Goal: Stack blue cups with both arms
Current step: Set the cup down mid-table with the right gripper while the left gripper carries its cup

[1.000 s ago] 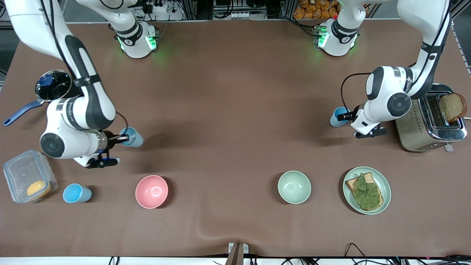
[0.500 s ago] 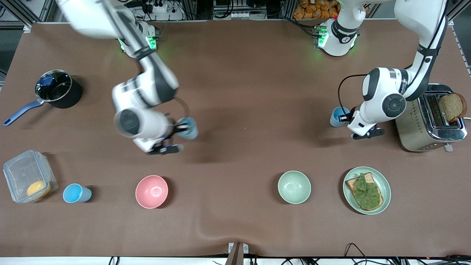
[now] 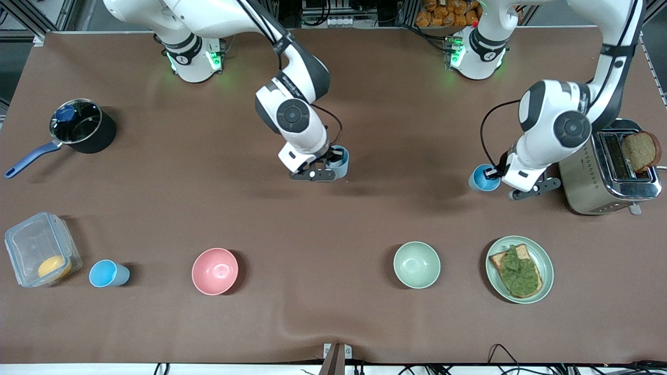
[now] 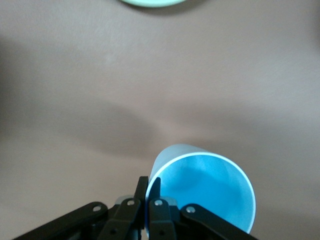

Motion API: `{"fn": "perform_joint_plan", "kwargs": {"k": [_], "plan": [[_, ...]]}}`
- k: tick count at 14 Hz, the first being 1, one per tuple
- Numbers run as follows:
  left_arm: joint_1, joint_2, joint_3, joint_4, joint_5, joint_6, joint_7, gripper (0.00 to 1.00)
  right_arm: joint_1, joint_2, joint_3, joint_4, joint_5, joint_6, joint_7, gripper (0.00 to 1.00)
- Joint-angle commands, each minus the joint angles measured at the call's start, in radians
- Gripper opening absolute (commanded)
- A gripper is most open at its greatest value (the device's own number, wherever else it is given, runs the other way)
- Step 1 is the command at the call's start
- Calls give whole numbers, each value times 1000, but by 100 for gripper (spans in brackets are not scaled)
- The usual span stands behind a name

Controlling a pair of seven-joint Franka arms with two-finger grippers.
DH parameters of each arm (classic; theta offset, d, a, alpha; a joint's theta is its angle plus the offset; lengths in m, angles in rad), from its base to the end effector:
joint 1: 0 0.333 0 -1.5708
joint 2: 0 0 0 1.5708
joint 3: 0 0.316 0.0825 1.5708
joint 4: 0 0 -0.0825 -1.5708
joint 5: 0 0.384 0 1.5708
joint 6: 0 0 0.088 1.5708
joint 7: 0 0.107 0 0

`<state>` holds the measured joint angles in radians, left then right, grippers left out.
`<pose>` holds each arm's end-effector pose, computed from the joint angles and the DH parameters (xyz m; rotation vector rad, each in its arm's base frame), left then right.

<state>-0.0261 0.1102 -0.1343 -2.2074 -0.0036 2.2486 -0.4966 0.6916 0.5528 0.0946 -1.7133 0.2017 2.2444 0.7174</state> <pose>0.5282 -0.0852 0.3254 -3.0894 -0.5285 0.1098 0.4738 0.4739 0.2692 -2.9947 0.1088 0.2350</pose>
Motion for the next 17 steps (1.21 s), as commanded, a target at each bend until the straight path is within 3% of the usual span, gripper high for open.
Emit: {"fn": "perform_joint_plan", "kwargs": {"k": [1, 5, 6, 7, 8, 13, 17], "plan": [[3, -20, -30, 83, -47, -81, -78, 0, 9, 27, -13, 12, 12, -6, 2, 0], [3, -24, -54, 114, -69, -104, -126, 0, 2, 61, -13, 14, 8, 1, 2, 0], [3, -24, -56, 118, -72, -104, -134, 0, -3, 61, -13, 17, 12, -2, 4, 32], [2, -24, -59, 118, -72, -104, -146, 0, 0, 62, -13, 20, 12, -5, 4, 89], [3, -24, -74, 120, -72, -104, -163, 0, -3, 64, -15, 21, 12, -3, 2, 100], [-3, -6, -136, 150, -72, -103, -269, 0, -4, 50, -15, 72, 12, -49, -6, 100], [-24, 32, -235, 202, -69, -103, -433, 0, -88, 16, -19, 242, 5, -345, -24, 100]]}}
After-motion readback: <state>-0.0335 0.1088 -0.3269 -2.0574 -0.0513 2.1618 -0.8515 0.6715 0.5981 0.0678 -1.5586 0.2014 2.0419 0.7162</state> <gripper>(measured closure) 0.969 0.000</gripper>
